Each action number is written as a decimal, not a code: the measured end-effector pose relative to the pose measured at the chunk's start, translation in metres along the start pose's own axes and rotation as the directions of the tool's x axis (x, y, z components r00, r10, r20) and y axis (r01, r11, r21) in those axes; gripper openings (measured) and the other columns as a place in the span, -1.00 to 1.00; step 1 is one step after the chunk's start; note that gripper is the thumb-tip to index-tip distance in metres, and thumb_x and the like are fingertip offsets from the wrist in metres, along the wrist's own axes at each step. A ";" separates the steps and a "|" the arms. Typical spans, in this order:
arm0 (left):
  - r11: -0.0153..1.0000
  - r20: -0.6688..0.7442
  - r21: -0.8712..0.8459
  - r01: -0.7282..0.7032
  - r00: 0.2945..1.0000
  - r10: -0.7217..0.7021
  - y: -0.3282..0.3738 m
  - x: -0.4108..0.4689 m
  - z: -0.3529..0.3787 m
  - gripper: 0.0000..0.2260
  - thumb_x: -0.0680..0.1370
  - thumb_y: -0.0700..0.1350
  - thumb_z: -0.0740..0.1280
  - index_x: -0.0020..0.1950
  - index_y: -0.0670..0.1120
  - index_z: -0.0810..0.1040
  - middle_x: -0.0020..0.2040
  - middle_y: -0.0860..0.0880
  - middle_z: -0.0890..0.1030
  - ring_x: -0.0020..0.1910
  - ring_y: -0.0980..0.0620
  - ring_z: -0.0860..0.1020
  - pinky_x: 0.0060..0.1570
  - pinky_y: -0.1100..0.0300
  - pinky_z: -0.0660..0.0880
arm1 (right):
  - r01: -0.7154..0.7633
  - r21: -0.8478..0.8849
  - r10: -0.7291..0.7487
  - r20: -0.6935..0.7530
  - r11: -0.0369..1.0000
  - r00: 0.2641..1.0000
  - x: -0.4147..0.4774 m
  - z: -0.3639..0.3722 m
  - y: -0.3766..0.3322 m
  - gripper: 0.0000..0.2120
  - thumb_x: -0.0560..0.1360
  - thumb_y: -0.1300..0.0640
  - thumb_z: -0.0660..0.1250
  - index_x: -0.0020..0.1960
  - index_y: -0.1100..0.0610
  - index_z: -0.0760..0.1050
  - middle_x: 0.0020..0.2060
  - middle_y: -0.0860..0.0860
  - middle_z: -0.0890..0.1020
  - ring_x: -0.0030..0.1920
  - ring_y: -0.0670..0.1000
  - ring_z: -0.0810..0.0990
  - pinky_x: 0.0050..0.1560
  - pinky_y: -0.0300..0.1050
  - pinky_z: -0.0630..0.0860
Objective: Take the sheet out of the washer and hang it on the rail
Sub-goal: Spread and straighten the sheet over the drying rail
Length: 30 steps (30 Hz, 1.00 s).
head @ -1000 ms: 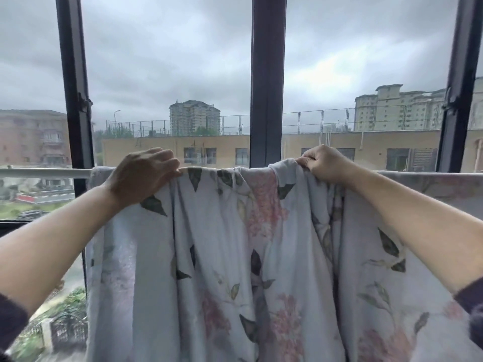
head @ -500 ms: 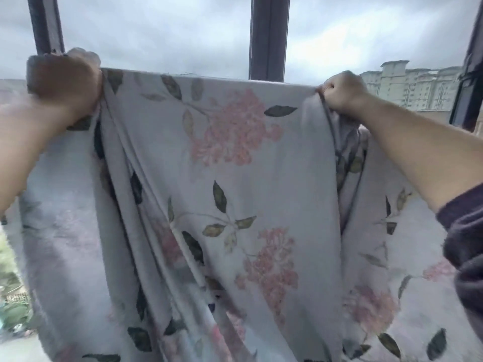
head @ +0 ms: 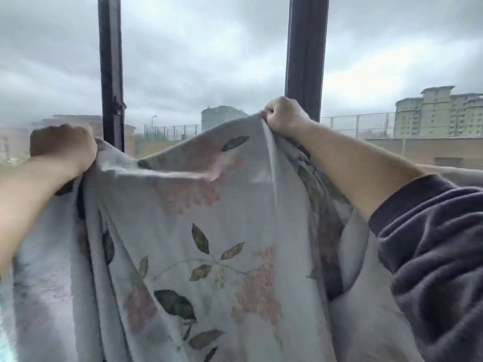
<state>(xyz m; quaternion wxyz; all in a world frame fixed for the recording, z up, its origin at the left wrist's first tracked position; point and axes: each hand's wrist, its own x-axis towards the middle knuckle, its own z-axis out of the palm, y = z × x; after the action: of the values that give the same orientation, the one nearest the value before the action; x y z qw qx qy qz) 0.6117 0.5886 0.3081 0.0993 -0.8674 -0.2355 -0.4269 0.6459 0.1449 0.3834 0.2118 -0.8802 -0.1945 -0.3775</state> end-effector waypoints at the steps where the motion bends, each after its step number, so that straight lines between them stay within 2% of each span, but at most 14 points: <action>1: 1.000 -0.002 0.005 -0.008 1.000 0.008 0.017 -0.031 -0.034 -0.82 0.54 -0.09 0.15 -0.09 -0.12 0.51 -0.03 -0.28 0.59 -0.06 -0.26 0.56 0.01 -0.01 0.47 | 0.025 -0.008 -0.024 0.060 1.000 0.998 -0.002 0.012 -0.002 -0.70 0.54 0.09 0.22 -0.35 0.13 0.46 -0.19 0.12 0.62 -0.10 0.13 0.56 -0.09 -0.09 0.48; 4: 0.999 0.041 0.036 -0.004 0.999 0.003 0.031 -0.056 -0.052 -0.80 0.57 -0.10 0.13 0.02 -0.12 0.51 0.14 -0.25 0.56 0.09 -0.25 0.53 0.06 -0.03 0.43 | 0.084 -0.035 -0.072 0.269 0.996 0.960 -0.013 0.039 -0.006 -0.76 0.58 0.12 0.22 -0.11 0.20 0.60 -0.11 0.14 0.64 -0.10 0.11 0.53 -0.11 -0.15 0.39; 7: 1.000 0.167 0.010 -0.002 0.986 0.000 0.031 -0.054 -0.048 -0.77 0.59 -0.07 0.12 0.06 -0.11 0.53 0.19 -0.19 0.53 0.16 -0.20 0.49 0.08 -0.02 0.42 | 0.040 -0.044 -0.017 0.445 0.998 0.895 -0.019 0.049 -0.004 -0.75 0.58 0.08 0.22 0.04 0.18 0.63 -0.03 0.09 0.67 -0.07 0.06 0.55 -0.01 -0.09 0.48; 9: 0.999 0.190 -0.052 0.010 0.982 0.000 0.034 -0.058 -0.049 -0.80 0.58 -0.09 0.13 0.00 -0.10 0.54 0.18 -0.18 0.54 0.16 -0.18 0.48 0.09 0.00 0.41 | 0.002 -0.032 0.015 0.530 0.999 0.848 -0.024 0.051 0.002 -0.78 0.58 0.05 0.24 -0.01 0.09 0.63 -0.11 0.01 0.67 -0.11 0.01 0.56 0.00 -0.09 0.52; 13: 0.964 0.199 -0.261 0.059 0.980 -0.006 0.033 -0.058 -0.036 -0.83 0.57 -0.10 0.17 -0.04 -0.12 0.53 0.15 -0.24 0.54 0.14 -0.21 0.48 0.13 0.01 0.43 | 0.032 -0.105 0.044 0.655 0.994 0.754 -0.030 0.053 0.012 -0.79 0.57 0.02 0.26 -0.18 0.02 0.59 -0.28 -0.09 0.57 -0.25 -0.05 0.49 -0.17 -0.15 0.45; 15: 0.942 0.216 -0.323 0.087 0.976 -0.017 0.032 -0.058 -0.030 -0.80 0.59 -0.09 0.15 0.02 -0.13 0.52 0.18 -0.25 0.54 0.17 -0.22 0.47 0.18 0.00 0.40 | 0.034 -0.109 0.050 0.679 0.993 0.733 -0.031 0.052 0.013 -0.79 0.56 0.01 0.28 -0.22 0.02 0.57 -0.30 -0.08 0.56 -0.32 -0.09 0.46 -0.23 -0.18 0.42; 18: 0.938 0.291 -0.328 0.112 0.956 -0.013 0.033 -0.063 -0.028 -0.70 0.63 -0.03 0.04 0.18 -0.10 0.49 0.31 -0.21 0.47 0.27 -0.20 0.42 0.27 -0.02 0.32 | 0.049 -0.079 0.018 0.678 0.996 0.735 -0.034 0.048 0.012 -0.79 0.56 -0.03 0.28 -0.11 0.05 0.61 -0.31 -0.10 0.56 -0.33 -0.12 0.46 -0.29 -0.22 0.41; 20: 0.949 0.332 -0.303 0.092 0.943 0.014 0.035 -0.068 -0.029 -0.62 0.64 0.03 -0.03 0.30 -0.05 0.45 0.41 -0.15 0.40 0.36 -0.17 0.36 0.35 -0.05 0.23 | 0.045 -0.027 -0.015 0.670 0.999 0.742 -0.038 0.042 0.009 -0.73 0.57 -0.08 0.23 -0.02 0.06 0.62 -0.18 -0.08 0.63 -0.18 -0.08 0.57 -0.14 -0.19 0.50; 22: 0.956 0.352 -0.285 0.072 0.935 0.035 0.037 -0.073 -0.034 -0.58 0.64 0.07 -0.07 0.39 0.00 0.40 0.47 -0.09 0.33 0.42 -0.15 0.30 0.40 -0.07 0.16 | 0.038 0.018 -0.041 0.651 0.999 0.758 -0.044 0.031 0.005 -0.64 0.59 -0.13 0.15 0.12 0.08 0.58 0.02 0.00 0.63 0.03 0.02 0.58 0.02 -0.10 0.50; 25: 0.964 0.396 -0.262 0.043 0.916 0.067 0.035 -0.073 -0.039 -0.56 0.63 0.09 -0.10 0.39 0.04 0.39 0.47 -0.08 0.32 0.41 -0.15 0.30 0.39 -0.06 0.18 | -0.009 0.090 -0.051 0.644 0.996 0.763 -0.062 0.003 0.001 -0.53 0.61 -0.16 0.03 0.28 0.13 0.44 0.11 0.07 0.57 0.07 0.06 0.53 -0.04 -0.09 0.49; 28: 0.975 0.464 -0.217 0.052 0.884 0.057 0.036 -0.068 -0.040 -0.52 0.58 0.12 -0.06 0.35 -0.03 0.41 0.46 -0.13 0.33 0.40 -0.16 0.31 0.38 -0.05 0.21 | 0.091 0.022 -0.085 0.605 0.996 0.791 -0.093 -0.033 0.016 -0.44 0.55 -0.25 -0.04 0.14 0.16 0.47 0.07 0.07 0.58 0.05 0.10 0.55 0.02 -0.07 0.48; 30: 0.958 0.413 -0.272 0.092 0.910 0.029 0.046 -0.072 -0.043 -0.53 0.53 0.11 0.01 0.29 -0.10 0.45 0.41 -0.21 0.37 0.36 -0.21 0.34 0.35 -0.04 0.25 | 0.154 -0.085 -0.073 0.597 0.984 0.799 -0.116 -0.050 0.029 -0.43 0.56 -0.25 -0.08 0.04 0.18 0.49 -0.01 0.02 0.58 0.04 0.08 0.52 0.04 -0.09 0.42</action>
<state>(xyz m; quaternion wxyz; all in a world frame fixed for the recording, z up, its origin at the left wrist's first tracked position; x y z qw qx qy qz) 0.5670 0.5095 0.2794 -0.0859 -0.9390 -0.2011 -0.2654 0.5578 0.0736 0.3213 0.0602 -0.9524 -0.2784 -0.1084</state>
